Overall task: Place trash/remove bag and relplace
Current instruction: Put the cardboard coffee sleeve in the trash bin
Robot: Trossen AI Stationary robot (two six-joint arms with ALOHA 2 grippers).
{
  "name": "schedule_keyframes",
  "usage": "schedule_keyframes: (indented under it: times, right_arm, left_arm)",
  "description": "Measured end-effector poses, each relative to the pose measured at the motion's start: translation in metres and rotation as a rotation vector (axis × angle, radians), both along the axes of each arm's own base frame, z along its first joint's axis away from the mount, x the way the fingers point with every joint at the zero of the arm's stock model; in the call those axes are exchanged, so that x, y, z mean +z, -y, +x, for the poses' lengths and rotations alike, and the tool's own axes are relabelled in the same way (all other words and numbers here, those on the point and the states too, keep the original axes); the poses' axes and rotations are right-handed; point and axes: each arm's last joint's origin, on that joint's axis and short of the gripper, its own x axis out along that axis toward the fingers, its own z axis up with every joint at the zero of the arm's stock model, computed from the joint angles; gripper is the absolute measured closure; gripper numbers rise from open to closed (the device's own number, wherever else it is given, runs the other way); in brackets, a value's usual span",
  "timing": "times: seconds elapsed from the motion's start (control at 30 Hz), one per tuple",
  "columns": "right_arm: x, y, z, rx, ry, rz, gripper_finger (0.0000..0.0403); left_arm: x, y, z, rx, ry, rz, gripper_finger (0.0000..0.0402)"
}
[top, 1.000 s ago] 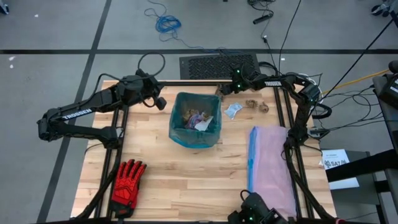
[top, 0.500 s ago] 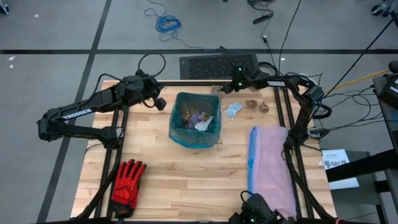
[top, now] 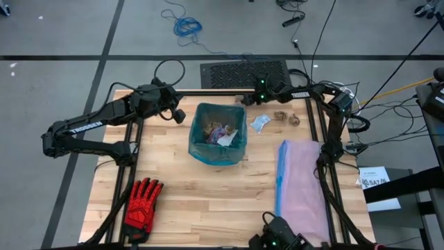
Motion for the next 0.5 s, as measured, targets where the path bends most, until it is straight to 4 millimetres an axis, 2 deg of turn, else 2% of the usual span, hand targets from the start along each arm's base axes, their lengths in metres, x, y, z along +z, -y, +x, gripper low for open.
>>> schedule_keyframes:
  times: [0.17, 0.27, 0.4, 0.5]
  right_arm:
    - [0.004, 0.004, 0.003, -0.016, 0.048, -0.046, 0.0226]
    - [0.005, 0.004, 0.005, -0.032, 0.028, -0.101, 0.0276]
    - [0.003, 0.001, 0.009, -0.001, -0.008, -0.171, 0.0377]
    - [0.004, -0.002, 0.014, 0.046, -0.015, -0.223, 0.0394]
  left_arm:
    - [-0.001, 0.0, 0.0, 0.0, -0.006, -0.002, 0.0402]
    - [-0.001, 0.0, 0.0, 0.0, -0.006, -0.002, 0.0402]
    - [-0.001, 0.0, 0.0, 0.0, -0.006, -0.002, 0.0402]
    - [-0.001, 0.0, 0.0, 0.0, -0.006, -0.002, 0.0402]
